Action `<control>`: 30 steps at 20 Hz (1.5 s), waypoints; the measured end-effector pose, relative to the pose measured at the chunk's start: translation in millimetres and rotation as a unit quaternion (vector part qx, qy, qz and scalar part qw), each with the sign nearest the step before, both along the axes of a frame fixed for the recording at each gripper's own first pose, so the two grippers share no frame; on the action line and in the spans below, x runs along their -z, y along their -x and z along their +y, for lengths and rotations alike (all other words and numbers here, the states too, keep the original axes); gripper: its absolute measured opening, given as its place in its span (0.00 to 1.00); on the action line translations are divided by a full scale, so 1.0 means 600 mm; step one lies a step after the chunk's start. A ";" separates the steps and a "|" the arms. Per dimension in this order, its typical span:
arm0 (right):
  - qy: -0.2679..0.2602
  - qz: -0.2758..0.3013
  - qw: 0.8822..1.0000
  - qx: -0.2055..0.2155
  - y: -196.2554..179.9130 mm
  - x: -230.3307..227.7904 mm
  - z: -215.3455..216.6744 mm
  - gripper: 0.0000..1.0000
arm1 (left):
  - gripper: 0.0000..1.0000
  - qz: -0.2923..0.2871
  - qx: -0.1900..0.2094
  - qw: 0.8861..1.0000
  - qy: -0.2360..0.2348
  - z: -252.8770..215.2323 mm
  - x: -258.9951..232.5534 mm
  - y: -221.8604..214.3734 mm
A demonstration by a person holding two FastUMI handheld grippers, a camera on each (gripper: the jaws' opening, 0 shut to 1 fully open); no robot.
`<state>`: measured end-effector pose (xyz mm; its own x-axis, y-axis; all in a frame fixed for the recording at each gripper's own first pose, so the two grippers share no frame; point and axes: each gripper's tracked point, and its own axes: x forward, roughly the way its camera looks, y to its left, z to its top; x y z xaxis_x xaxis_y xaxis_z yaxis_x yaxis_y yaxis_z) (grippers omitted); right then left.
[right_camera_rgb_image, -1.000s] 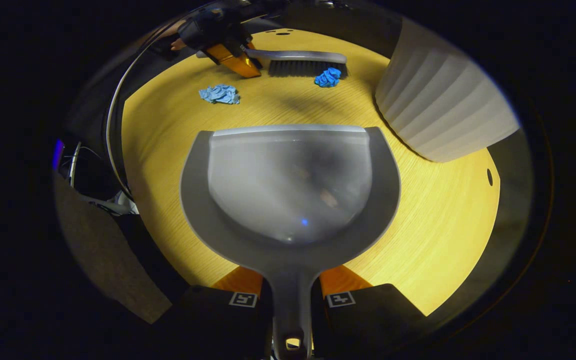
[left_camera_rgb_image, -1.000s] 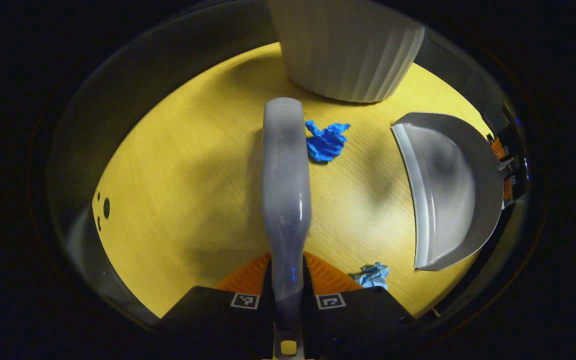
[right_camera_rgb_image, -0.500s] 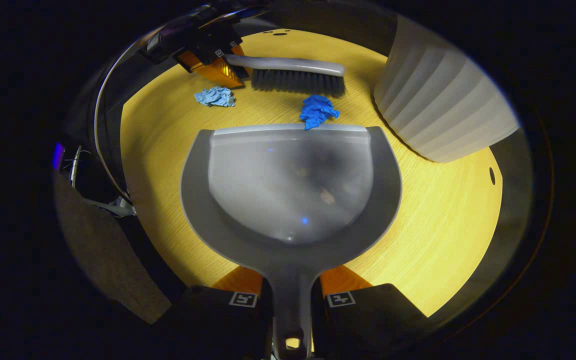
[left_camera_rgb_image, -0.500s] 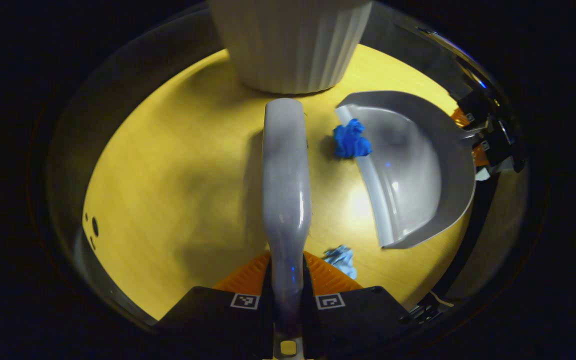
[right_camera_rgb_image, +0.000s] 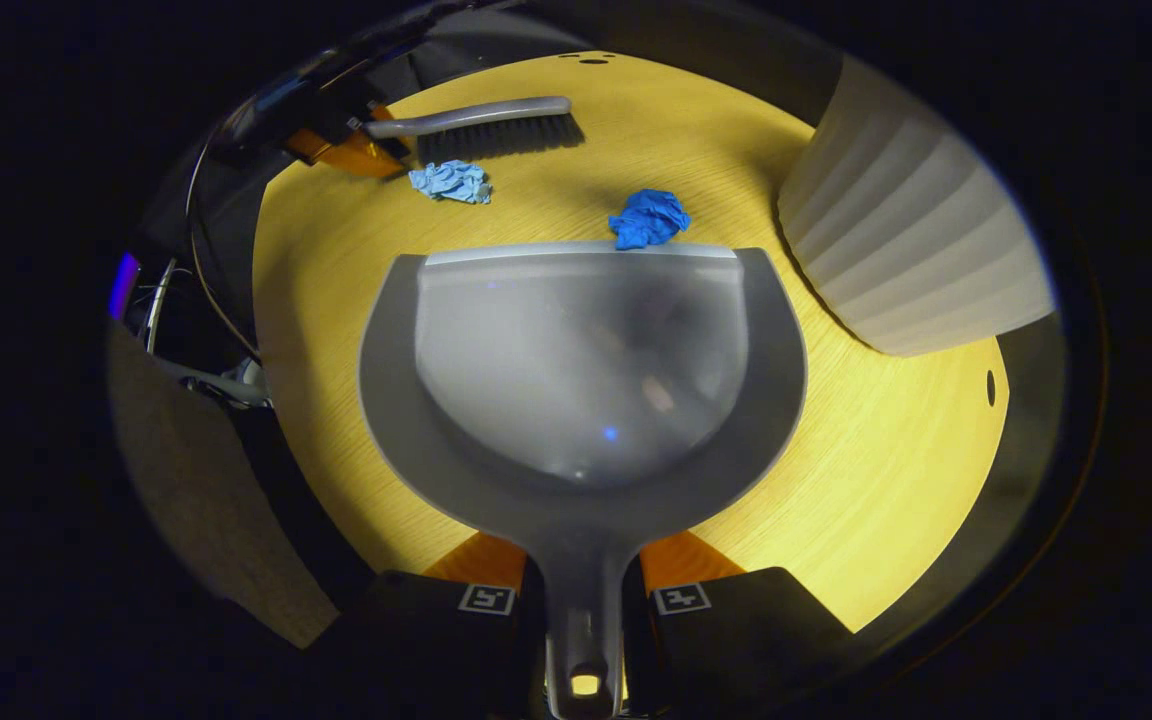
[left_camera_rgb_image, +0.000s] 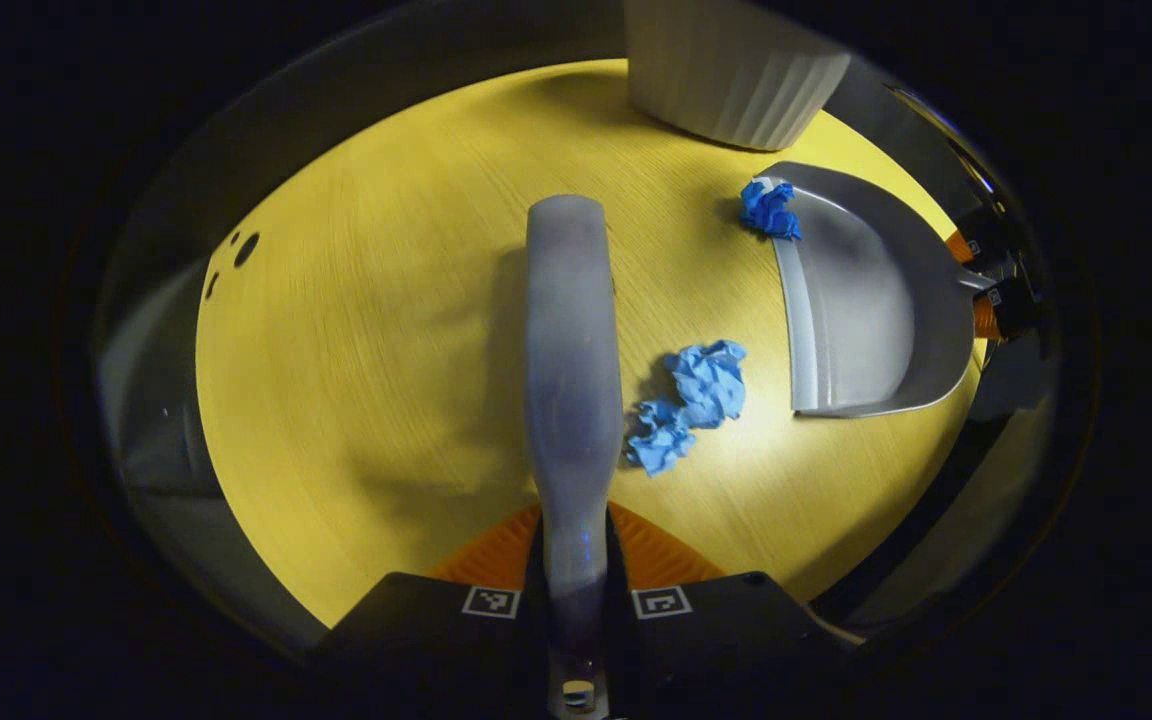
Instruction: Pick up the small broom and dustpan from the desktop, sweep the trash into the dustpan with the broom, and then empty the trash into the garbage bin.
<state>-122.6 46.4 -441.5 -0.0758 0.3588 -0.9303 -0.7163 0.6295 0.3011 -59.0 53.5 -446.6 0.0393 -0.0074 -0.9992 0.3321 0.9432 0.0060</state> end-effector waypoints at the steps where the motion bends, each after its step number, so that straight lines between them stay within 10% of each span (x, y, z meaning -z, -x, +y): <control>1: -0.001 0.000 1.000 -0.005 -0.003 0.000 0.001 0.35 | 0.27 -0.002 -0.011 1.000 0.004 -0.009 0.000 0.001; 15: -0.009 -0.023 1.000 -0.002 -0.008 -0.005 0.008 0.35 | 0.27 0.013 0.068 0.987 0.148 -0.206 0.009 -0.030; 18: -0.020 -0.029 0.999 0.011 -0.010 -0.004 0.009 0.35 | 0.26 0.027 0.041 0.978 0.204 -0.250 -0.013 -0.034; 30: -0.028 -0.067 0.983 0.166 0.027 -0.029 -0.002 0.35 | 0.26 -0.042 -0.055 0.981 0.183 -0.229 -0.019 -0.067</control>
<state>-138.9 45.4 -424.0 0.1770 0.3945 -0.9017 -0.5097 0.8205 0.2589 -18.7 -83.9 -435.2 0.1429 -0.3565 -0.9233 0.2411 0.9173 -0.3168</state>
